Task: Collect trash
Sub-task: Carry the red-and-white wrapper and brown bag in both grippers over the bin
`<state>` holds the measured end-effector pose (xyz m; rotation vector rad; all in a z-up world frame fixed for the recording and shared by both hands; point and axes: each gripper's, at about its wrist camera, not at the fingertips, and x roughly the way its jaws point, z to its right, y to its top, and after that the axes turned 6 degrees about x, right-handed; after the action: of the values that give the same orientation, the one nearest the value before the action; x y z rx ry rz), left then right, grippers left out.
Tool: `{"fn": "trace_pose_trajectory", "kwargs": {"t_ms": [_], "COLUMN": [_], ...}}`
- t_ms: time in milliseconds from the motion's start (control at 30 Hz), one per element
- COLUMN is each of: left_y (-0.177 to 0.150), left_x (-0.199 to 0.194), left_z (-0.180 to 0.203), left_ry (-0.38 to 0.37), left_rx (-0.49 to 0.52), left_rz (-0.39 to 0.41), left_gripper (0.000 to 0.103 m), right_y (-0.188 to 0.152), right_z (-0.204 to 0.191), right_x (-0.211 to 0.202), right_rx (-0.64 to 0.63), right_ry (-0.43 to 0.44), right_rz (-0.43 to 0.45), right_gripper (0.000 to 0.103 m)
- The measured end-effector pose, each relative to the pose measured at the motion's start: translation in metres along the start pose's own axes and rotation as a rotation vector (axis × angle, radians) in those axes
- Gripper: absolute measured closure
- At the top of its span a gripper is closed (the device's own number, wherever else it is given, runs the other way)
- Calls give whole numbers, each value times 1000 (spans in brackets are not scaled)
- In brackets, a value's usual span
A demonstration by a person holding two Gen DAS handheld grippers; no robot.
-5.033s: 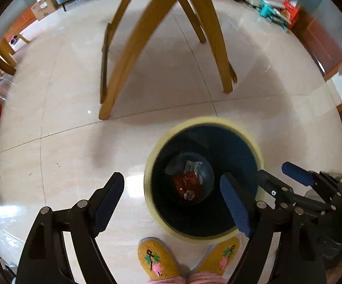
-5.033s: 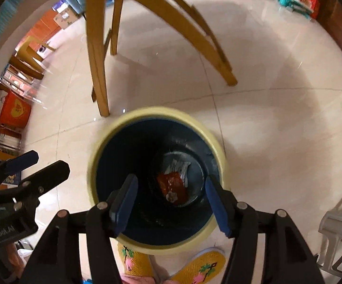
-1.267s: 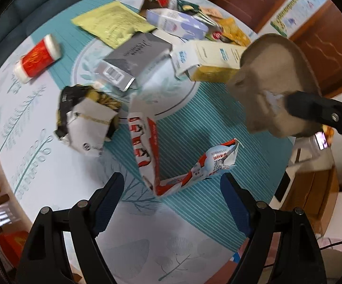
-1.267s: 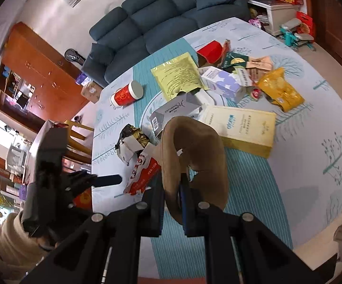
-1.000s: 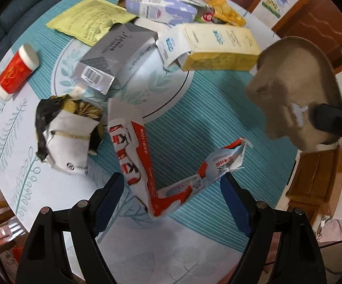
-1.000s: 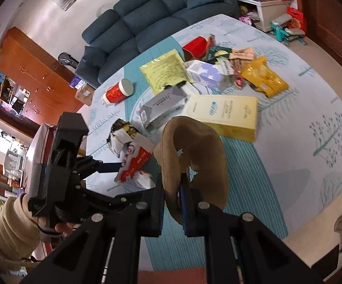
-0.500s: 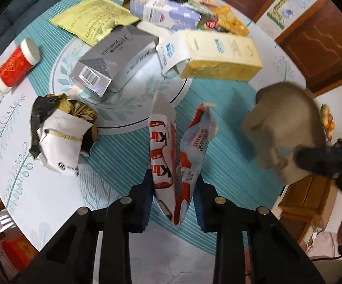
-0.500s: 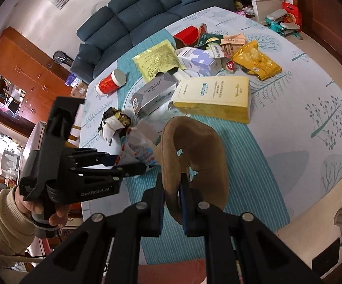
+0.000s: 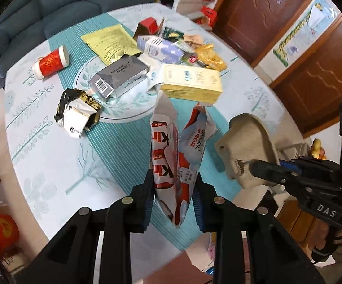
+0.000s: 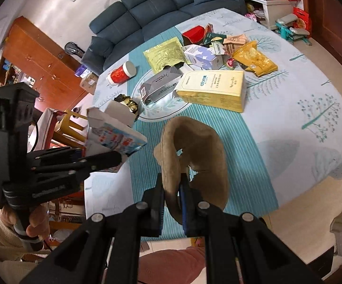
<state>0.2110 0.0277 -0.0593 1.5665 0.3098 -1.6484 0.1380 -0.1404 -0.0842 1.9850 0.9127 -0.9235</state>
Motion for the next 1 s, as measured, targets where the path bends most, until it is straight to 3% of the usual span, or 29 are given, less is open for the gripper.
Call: {"fn": "trace_pose_trajectory", "kwargs": {"t_ms": [333,700,1000], "left_y": [-41,-98,-130], "left_x": [-30,1,25], "left_z": [113,221,254], "left_ry": [113,184,246], "left_rx": [-89,-242,-228], "left_rz": [115,78,25], "left_gripper": [76,76,76], "right_y": [-40,-97,-138], "right_z": [44,126,162], "right_x": [-71,-118,-105], "right_rx": [-149,-252,-225], "right_ry": [89,120,118], "right_rz": [3,-77,-148], "right_gripper": [92,92,92]}}
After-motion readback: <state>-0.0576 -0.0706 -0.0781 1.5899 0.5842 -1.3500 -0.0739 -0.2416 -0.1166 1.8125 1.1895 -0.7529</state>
